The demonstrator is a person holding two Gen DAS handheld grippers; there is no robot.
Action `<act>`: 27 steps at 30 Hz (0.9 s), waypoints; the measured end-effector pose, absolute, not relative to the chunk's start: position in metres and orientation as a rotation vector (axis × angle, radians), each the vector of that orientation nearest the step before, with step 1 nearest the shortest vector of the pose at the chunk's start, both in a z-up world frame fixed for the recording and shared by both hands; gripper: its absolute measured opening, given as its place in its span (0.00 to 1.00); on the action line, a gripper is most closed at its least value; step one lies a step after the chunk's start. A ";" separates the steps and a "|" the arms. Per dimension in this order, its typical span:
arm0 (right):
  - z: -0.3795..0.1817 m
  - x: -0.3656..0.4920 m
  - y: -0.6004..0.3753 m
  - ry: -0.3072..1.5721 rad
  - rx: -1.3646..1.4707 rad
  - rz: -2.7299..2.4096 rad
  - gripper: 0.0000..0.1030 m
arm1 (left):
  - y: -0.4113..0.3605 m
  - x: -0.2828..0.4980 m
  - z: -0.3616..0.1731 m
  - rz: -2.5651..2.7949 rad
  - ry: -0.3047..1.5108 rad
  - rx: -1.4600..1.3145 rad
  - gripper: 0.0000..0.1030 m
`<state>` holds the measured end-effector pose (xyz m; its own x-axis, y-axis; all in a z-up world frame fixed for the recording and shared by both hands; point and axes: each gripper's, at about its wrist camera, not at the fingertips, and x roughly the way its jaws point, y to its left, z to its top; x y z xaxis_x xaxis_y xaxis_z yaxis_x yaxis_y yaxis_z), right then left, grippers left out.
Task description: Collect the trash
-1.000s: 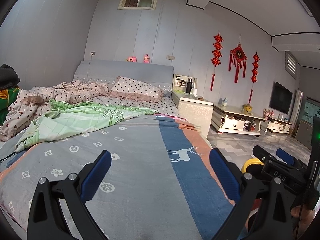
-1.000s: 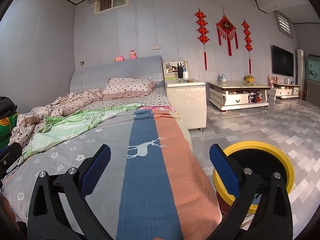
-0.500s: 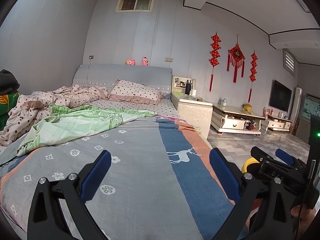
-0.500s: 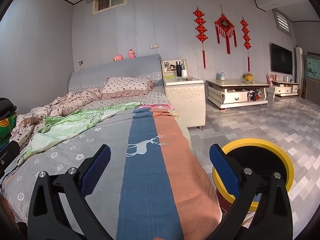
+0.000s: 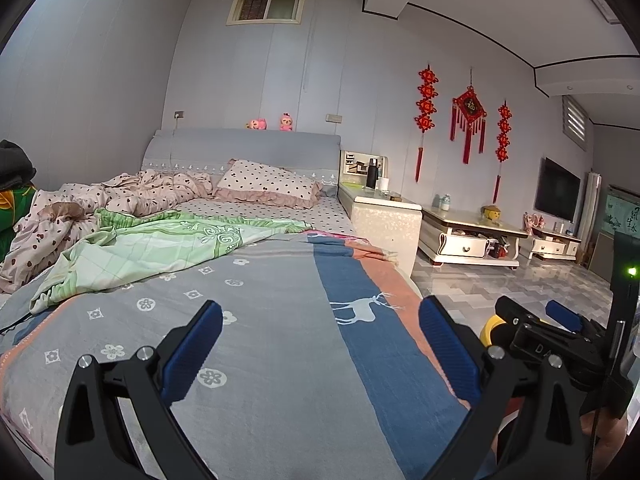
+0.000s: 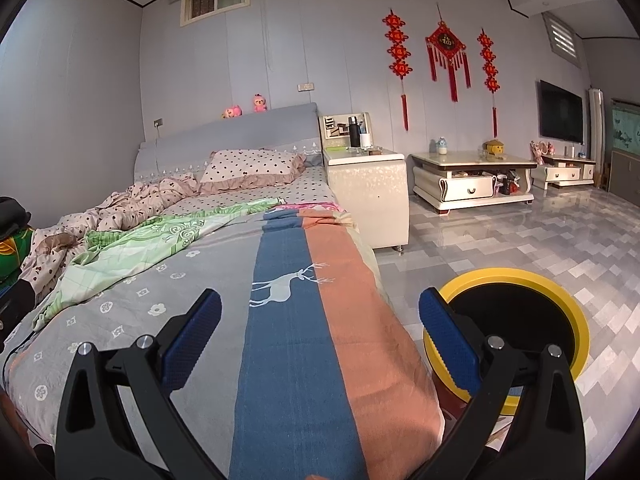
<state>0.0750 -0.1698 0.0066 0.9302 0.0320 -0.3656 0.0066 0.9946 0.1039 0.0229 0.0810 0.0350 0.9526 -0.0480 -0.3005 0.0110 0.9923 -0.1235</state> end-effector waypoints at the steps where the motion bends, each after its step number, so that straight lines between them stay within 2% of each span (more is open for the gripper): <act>1: 0.006 0.075 -0.170 0.376 0.104 0.012 0.92 | 0.081 0.023 0.035 -0.031 0.308 -0.121 0.92; 27: -0.004 0.076 -0.167 0.391 0.116 -0.004 0.92 | 0.078 0.023 0.034 -0.036 0.307 -0.122 0.92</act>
